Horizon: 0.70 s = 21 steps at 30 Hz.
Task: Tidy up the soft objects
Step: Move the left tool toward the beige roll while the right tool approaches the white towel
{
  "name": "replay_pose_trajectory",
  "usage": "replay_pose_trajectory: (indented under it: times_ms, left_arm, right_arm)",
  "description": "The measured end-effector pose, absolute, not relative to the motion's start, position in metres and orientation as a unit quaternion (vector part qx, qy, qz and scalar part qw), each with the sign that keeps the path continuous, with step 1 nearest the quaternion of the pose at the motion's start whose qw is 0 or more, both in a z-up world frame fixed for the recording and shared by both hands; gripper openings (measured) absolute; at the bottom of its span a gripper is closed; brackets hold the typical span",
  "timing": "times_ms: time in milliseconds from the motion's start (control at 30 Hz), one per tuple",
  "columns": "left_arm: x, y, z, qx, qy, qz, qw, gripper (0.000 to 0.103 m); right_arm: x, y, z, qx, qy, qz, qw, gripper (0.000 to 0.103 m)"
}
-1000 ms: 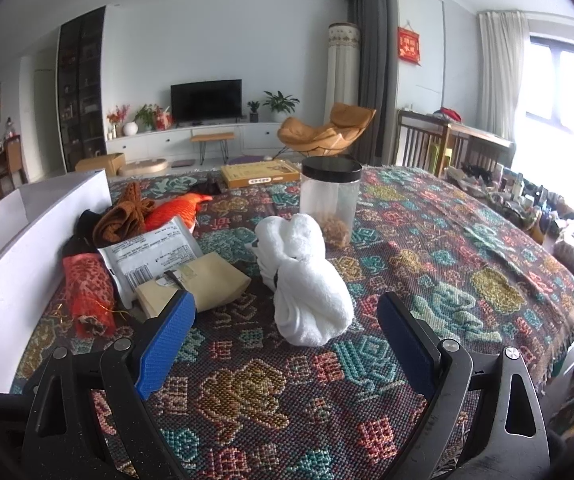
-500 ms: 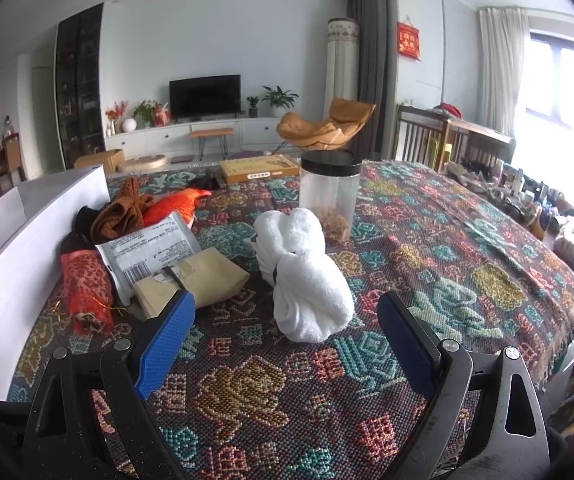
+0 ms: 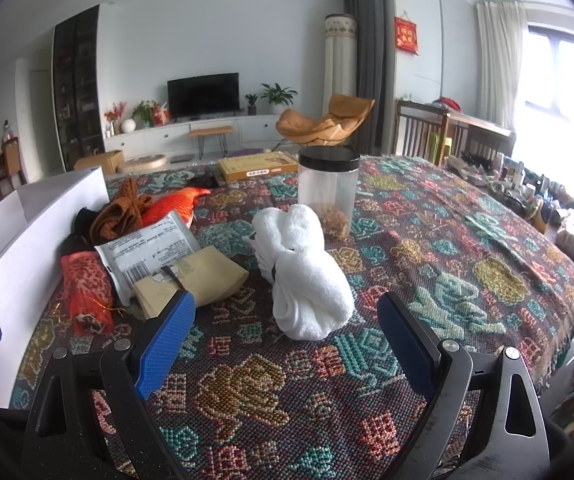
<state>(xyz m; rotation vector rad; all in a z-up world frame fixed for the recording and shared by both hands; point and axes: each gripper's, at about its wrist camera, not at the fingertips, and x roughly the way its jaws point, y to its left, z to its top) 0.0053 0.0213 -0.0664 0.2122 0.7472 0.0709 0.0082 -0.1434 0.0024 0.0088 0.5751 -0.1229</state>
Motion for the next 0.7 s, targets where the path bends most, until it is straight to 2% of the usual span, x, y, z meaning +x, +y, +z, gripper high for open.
replay_pose_trajectory:
  times_ms: [700]
  left_arm:
    - [0.04,0.022,-0.106,0.085,0.44,0.008,0.894,0.103]
  right_arm:
    - [0.012,-0.148,0.0,0.023,0.298,-0.06,0.952,0.094]
